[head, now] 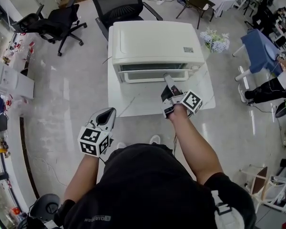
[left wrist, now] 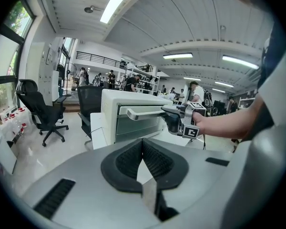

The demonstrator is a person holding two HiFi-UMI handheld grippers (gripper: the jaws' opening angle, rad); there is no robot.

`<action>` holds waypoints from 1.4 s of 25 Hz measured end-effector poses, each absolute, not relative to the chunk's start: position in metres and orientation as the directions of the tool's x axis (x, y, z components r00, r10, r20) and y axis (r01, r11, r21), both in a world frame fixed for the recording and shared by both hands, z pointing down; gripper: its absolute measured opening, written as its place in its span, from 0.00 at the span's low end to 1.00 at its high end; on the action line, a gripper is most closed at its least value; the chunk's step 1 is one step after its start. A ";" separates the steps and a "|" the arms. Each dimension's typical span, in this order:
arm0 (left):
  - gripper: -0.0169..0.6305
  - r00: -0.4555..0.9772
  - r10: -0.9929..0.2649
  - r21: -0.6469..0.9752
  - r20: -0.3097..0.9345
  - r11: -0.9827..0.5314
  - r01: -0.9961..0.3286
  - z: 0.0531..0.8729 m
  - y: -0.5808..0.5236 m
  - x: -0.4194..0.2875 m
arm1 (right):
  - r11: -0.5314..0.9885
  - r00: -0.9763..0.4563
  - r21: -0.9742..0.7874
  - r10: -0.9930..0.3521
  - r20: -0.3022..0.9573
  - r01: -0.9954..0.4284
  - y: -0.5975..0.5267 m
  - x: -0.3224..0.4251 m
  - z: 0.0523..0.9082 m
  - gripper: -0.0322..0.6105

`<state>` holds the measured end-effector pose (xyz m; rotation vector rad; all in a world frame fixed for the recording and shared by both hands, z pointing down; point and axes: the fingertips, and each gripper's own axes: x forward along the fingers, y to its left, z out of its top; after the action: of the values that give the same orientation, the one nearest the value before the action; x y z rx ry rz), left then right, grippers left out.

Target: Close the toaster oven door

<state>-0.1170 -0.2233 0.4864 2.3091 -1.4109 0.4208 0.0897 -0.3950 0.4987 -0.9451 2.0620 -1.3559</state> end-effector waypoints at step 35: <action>0.03 0.470 -0.772 0.180 0.427 -0.437 -0.881 0.481 -0.221 -0.104 | 0.222 -0.609 -0.939 -0.793 -0.018 -0.262 -0.382 0.106 0.501 0.33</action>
<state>-0.1039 -0.2211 0.4813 2.3470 -1.3890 0.3987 0.1059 -0.3824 0.5006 -0.9695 1.9970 -1.3830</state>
